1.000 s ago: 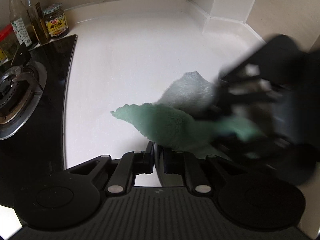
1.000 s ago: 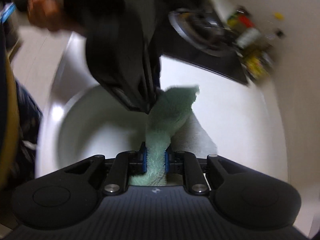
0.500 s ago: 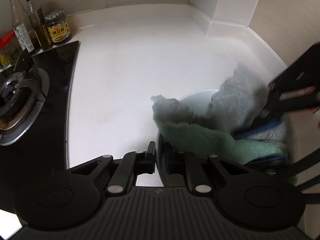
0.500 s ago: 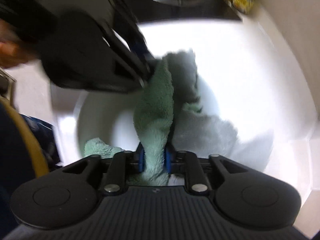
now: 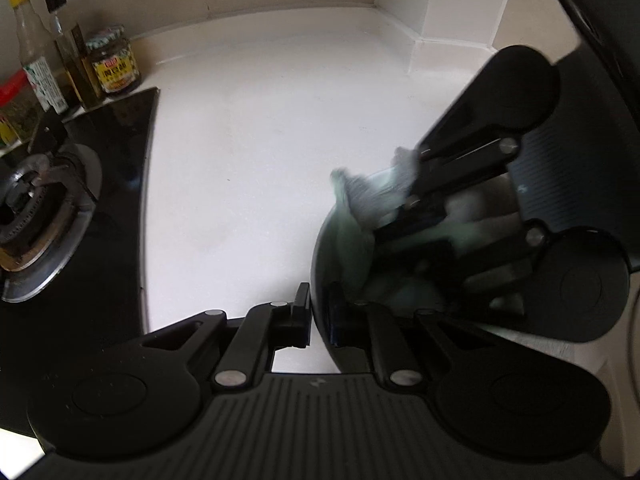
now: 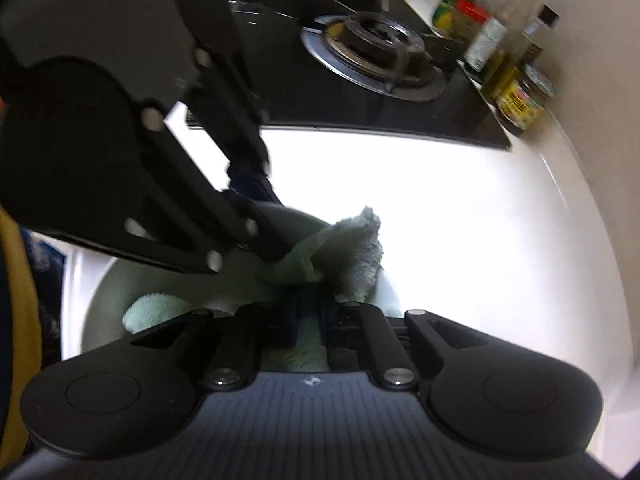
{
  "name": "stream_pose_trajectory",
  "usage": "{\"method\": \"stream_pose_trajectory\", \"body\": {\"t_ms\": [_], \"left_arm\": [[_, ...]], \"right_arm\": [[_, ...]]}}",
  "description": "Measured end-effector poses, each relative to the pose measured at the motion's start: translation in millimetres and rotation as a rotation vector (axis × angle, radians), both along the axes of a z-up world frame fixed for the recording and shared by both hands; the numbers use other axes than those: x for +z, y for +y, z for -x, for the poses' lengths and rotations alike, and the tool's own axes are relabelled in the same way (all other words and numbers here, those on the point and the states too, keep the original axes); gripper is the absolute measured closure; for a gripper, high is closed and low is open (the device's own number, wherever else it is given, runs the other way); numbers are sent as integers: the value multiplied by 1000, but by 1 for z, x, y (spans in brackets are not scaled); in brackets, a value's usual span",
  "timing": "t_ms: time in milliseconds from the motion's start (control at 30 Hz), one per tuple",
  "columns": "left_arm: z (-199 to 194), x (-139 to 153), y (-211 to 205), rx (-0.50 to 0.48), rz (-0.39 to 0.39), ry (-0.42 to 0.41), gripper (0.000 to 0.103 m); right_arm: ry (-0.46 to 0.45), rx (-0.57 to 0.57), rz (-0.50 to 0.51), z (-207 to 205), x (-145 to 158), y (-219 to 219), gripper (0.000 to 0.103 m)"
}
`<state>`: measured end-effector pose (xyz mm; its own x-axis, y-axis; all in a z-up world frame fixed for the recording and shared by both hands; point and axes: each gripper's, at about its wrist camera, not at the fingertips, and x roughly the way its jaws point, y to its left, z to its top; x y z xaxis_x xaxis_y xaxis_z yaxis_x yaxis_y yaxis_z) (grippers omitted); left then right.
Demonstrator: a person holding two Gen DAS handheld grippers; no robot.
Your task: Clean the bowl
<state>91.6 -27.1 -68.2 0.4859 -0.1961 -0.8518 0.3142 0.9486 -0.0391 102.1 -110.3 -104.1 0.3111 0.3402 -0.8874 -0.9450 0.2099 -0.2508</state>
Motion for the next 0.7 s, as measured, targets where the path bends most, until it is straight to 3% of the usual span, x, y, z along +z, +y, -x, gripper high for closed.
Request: {"method": "stream_pose_trajectory", "body": {"t_ms": [100,167,233,300,433,500,533,600,700], "left_arm": [[-3,-1,-1,18,17,-4,91],[-6,-2,-4,26,27,-6,90],[-7,-2,-10,28,13,-13,89],[-8,-2,-12,29,13,-11,90],[-16,-3,-2,37,66,36,94],[-17,-3,3,39,91,53,96],[-18,-3,4,38,100,59,97],[-18,-3,6,34,105,65,98],[-19,-4,6,23,105,73,98]], "right_arm": [[-8,-82,125,6,7,5,98],[55,-152,210,6,7,4,98],[158,-234,232,8,10,2,97],[234,-255,182,11,11,1,97],[355,-326,-69,5,20,-5,98],[258,-397,-130,-1,27,-12,98],[166,-454,-167,-5,32,-18,98],[93,-530,-238,-12,33,-28,101],[87,-588,-297,-18,21,-29,100]]}}
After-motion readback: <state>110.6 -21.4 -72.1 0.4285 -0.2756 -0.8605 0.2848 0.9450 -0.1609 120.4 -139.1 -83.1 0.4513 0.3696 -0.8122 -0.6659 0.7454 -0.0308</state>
